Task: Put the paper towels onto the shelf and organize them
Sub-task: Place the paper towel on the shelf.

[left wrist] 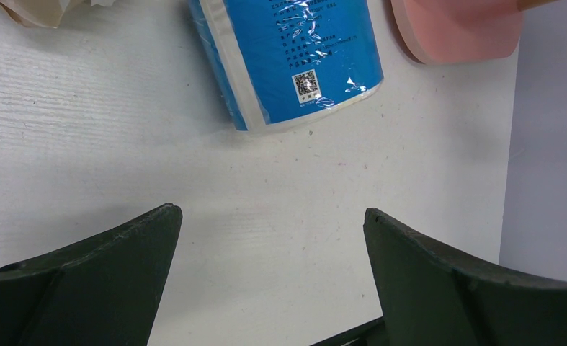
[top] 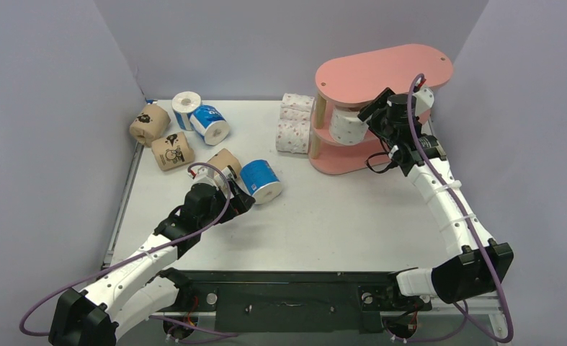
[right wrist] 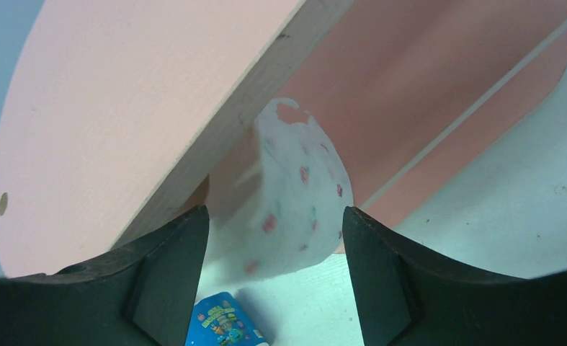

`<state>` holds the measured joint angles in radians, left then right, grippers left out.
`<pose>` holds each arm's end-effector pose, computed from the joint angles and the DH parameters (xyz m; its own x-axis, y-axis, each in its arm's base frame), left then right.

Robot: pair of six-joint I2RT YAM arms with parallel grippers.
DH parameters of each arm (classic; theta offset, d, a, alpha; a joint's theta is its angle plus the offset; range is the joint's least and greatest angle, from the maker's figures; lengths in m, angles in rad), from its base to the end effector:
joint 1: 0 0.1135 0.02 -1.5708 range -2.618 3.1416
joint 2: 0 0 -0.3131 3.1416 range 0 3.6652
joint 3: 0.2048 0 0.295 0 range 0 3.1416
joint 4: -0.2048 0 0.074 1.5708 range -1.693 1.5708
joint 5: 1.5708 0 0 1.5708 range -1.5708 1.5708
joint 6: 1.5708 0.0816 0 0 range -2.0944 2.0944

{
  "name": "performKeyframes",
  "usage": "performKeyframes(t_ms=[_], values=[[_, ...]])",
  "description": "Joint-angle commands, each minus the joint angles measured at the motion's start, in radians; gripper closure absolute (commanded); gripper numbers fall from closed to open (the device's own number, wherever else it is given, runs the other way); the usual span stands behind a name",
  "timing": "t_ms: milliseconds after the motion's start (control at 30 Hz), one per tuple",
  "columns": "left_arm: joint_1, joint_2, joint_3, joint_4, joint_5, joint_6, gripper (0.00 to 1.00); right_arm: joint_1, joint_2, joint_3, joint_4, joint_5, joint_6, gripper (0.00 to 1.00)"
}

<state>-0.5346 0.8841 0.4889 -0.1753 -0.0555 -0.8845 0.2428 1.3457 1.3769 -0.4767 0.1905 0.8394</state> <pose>0.2106 -0.1194 0.2158 -0.6569 -0.5087 -0.5565 -0.0626 0.7724 -0.6321 0.3687 0.0754 0.4213 -0.3316 0.6707 -0.6634 0.2644 0.7411 0.6171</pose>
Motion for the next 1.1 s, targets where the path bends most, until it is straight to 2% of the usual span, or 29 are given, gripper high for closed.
performKeyframes(t_ms=[0,300,467,567,633,733,867,1067], values=[[0.004,-0.017,0.023,0.046,0.009,-0.006,0.01,-0.002,-0.059,0.034,0.074,-0.006,0.005,0.36],[0.002,-0.013,0.028,0.051,0.012,-0.008,0.01,-0.002,-0.112,0.02,0.063,-0.03,-0.003,0.37],[0.002,-0.014,0.03,0.053,0.012,-0.008,0.02,0.012,-0.219,-0.045,0.062,-0.054,-0.063,0.38],[0.002,-0.007,0.034,0.06,0.015,-0.005,0.02,0.033,-0.285,-0.153,0.134,-0.098,-0.143,0.38],[0.003,0.003,0.041,0.062,0.016,-0.001,0.02,0.08,-0.334,-0.235,0.195,-0.063,-0.209,0.38],[0.002,0.018,0.053,0.067,0.021,0.004,0.02,0.12,-0.408,-0.419,0.371,-0.017,-0.289,0.37],[0.003,0.025,0.066,0.066,0.024,0.008,0.02,0.066,-0.417,-0.506,0.403,-0.037,-0.257,0.36],[0.002,0.018,0.045,0.064,0.024,0.005,0.02,0.012,-0.419,-0.66,0.668,-0.07,-0.12,0.36]])
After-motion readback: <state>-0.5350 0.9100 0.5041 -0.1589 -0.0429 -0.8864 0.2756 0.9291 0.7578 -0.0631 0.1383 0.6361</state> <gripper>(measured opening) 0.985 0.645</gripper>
